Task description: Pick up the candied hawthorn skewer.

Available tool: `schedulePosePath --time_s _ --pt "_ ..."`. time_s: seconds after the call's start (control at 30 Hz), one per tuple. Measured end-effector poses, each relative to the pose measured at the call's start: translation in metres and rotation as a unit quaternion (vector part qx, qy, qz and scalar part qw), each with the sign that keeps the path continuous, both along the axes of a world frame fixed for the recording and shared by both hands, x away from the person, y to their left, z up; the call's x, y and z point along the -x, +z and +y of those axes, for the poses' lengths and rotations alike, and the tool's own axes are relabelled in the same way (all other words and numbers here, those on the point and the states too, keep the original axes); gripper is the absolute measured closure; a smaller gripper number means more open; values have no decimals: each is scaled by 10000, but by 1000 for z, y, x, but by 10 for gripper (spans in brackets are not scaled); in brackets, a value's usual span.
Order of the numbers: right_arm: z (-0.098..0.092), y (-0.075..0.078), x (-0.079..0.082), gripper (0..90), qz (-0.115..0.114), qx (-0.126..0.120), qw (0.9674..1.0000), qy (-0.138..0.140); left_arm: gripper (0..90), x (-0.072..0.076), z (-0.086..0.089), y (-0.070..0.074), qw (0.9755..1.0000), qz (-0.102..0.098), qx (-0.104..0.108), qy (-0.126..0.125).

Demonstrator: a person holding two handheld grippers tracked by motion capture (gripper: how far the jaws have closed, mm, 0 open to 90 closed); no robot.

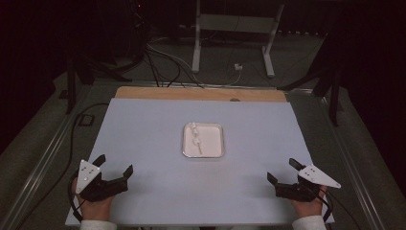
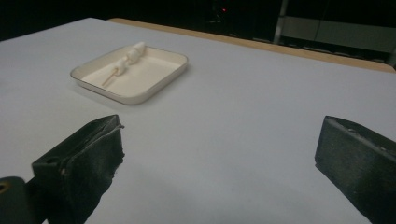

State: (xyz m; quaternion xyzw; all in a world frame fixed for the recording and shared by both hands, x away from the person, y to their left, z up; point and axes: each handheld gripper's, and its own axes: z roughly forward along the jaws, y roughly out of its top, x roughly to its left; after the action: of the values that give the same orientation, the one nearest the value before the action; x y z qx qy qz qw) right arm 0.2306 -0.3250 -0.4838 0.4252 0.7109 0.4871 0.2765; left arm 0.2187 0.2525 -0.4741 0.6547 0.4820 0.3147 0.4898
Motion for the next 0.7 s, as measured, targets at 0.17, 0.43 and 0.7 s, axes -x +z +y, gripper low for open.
schedulePosePath --time_s 0.17,0.43,0.7 --pt "1 -3 -3 11 77 53 10000 -28 6 -1 0 -4 9999 142 6 45" --pt "4 -3 -5 10 90 86 9999 -56 6 -1 -2 3 9997 183 122 92" --pt "3 -2 -4 9 137 33 9998 -149 6 -8 -11 14 9996 238 154 -34"
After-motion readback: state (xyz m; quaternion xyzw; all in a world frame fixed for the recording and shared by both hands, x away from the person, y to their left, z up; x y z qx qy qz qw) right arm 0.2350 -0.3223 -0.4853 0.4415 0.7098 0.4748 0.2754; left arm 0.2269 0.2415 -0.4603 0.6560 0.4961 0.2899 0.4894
